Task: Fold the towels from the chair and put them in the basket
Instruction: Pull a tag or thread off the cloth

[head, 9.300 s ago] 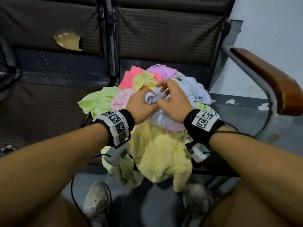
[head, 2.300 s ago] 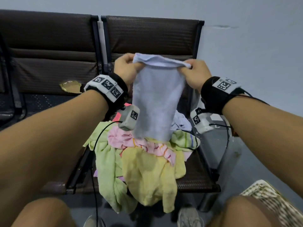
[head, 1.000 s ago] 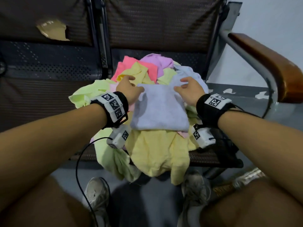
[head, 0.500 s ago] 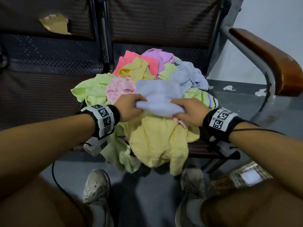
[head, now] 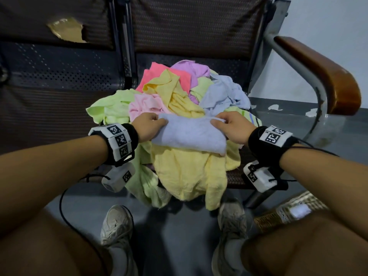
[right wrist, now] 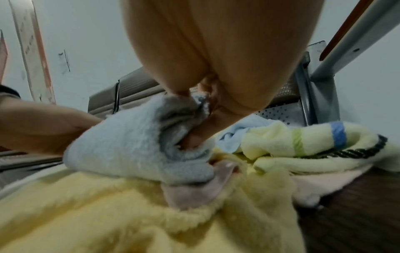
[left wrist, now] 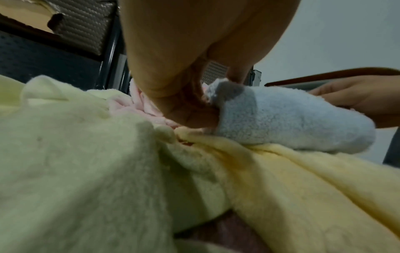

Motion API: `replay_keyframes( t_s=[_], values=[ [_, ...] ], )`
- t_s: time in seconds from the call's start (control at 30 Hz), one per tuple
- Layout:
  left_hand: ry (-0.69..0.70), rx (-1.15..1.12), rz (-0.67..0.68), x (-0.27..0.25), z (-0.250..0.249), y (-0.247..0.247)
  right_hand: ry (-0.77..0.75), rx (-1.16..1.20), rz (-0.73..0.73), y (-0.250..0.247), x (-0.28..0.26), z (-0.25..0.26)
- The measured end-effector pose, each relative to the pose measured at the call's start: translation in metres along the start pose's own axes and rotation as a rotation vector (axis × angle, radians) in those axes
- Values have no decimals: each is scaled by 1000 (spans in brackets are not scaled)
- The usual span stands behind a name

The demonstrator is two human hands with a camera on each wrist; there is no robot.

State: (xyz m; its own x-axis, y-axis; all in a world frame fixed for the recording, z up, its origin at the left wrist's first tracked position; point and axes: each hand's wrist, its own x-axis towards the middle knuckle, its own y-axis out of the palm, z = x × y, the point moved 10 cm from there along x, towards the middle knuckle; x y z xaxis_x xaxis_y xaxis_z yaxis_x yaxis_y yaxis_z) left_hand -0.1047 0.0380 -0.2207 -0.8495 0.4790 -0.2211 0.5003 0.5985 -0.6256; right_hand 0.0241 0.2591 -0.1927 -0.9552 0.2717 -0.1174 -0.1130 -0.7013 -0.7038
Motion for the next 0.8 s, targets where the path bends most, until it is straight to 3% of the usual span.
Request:
replay_keyframes(
  t_s=[0.17,0.23,0.4,0.53,0.63,0.73,0.8],
  values=[
    [-282,3,81,-11,26,21,88,-193,-87,2,9,-12],
    [-308,-71,114,-12,24,26,120,-227,-86,4,11,-15],
    [-103,-318,61,-2,-19,18,143,-241,-55,-2,11,-7],
    [51,-585,57,-9,-67,12,0,112,-33,-10,5,35],
    [167,-656,106,-23,-101,9,-20,195,-14,-12,-5,59],
    [207,-735,87,-37,-117,2,-13,294,-51,-20,-17,67],
    [176,-744,143,-47,-118,9,-22,349,-112,-31,-29,70]
  ],
)
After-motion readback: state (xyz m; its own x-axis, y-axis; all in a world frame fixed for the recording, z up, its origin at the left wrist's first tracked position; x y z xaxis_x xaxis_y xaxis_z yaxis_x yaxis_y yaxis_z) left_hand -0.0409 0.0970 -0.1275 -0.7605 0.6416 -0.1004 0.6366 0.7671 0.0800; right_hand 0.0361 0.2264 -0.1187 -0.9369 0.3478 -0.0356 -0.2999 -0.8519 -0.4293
